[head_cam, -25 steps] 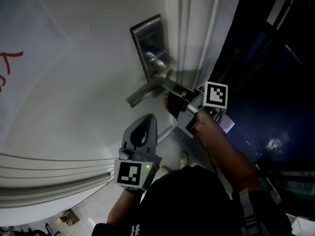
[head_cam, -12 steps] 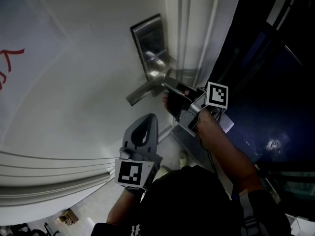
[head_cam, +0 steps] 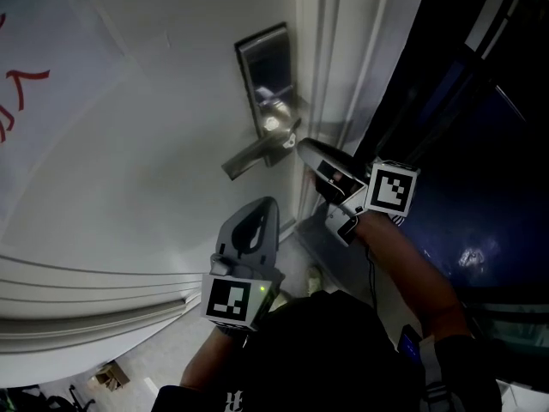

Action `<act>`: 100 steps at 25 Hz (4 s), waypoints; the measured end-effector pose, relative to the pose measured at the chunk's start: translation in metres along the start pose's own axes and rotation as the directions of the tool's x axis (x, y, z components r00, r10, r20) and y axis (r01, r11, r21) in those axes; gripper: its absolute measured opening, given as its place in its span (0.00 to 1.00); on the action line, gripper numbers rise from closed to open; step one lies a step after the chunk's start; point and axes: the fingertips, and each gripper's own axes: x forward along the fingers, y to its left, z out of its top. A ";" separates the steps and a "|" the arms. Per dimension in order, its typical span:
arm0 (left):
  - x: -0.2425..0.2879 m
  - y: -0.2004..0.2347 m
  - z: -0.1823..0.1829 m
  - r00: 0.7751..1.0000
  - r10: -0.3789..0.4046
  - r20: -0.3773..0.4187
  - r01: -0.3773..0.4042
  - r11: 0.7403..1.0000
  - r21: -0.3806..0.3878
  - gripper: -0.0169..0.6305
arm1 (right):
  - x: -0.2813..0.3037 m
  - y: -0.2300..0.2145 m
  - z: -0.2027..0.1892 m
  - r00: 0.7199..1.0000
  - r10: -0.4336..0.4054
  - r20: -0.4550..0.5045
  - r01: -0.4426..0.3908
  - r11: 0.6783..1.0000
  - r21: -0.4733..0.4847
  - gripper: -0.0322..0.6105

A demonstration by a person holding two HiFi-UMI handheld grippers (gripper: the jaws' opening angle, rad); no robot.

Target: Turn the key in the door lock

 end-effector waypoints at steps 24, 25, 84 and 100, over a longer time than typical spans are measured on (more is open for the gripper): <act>-0.002 0.004 0.002 1.000 0.020 0.002 -0.020 1.000 0.005 0.04 | 0.018 0.008 -0.032 0.943 -0.299 0.146 -0.156 -0.784 -0.601 0.16; -0.002 0.003 0.002 1.000 0.020 0.002 -0.020 1.000 0.006 0.04 | 0.020 0.006 -0.032 0.942 -0.302 0.145 -0.162 -0.789 -0.593 0.16; 0.002 0.007 0.000 1.000 0.012 -0.009 -0.012 1.000 0.011 0.04 | 0.035 -0.011 -0.006 0.982 -0.175 0.064 0.186 0.942 -0.279 0.09; 0.004 -0.002 0.000 1.000 0.014 -0.014 -0.014 1.000 0.026 0.04 | 0.033 -0.023 -0.011 0.990 0.025 0.138 -0.106 0.779 0.618 0.09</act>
